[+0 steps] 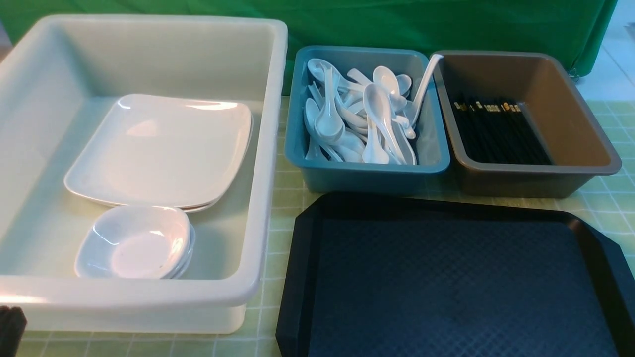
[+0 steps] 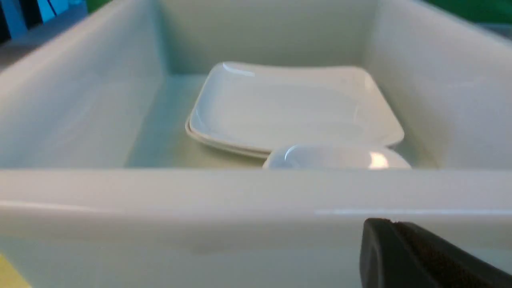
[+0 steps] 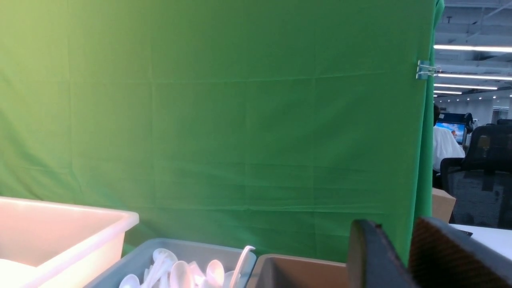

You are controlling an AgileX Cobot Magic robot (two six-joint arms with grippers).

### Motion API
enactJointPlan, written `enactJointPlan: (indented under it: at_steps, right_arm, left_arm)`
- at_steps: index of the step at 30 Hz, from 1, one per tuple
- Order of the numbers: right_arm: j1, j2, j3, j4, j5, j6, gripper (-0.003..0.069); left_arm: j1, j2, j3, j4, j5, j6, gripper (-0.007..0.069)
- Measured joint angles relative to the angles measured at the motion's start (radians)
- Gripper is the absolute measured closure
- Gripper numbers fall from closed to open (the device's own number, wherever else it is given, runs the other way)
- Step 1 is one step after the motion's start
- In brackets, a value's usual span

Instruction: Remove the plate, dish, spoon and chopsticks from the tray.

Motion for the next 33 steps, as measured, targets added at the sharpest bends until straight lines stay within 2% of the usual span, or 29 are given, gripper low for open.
enactJointPlan:
  at_steps: [28, 31, 33]
  right_arm:
    - [0.000, 0.000, 0.000, 0.000, 0.001, -0.003, 0.0445]
    - [-0.005, -0.001, 0.000, 0.000, 0.051, -0.066, 0.0440]
    - [-0.046, -0.001, 0.000, 0.000, 0.120, -0.098, 0.0435]
  left_arm:
    - [0.000, -0.001, 0.003, 0.003, -0.014, 0.000, 0.0624]
    - [0.000, -0.001, 0.003, 0.003, -0.014, 0.000, 0.0624]
    - [0.000, -0.001, 0.003, 0.005, -0.014, 0.000, 0.0624]
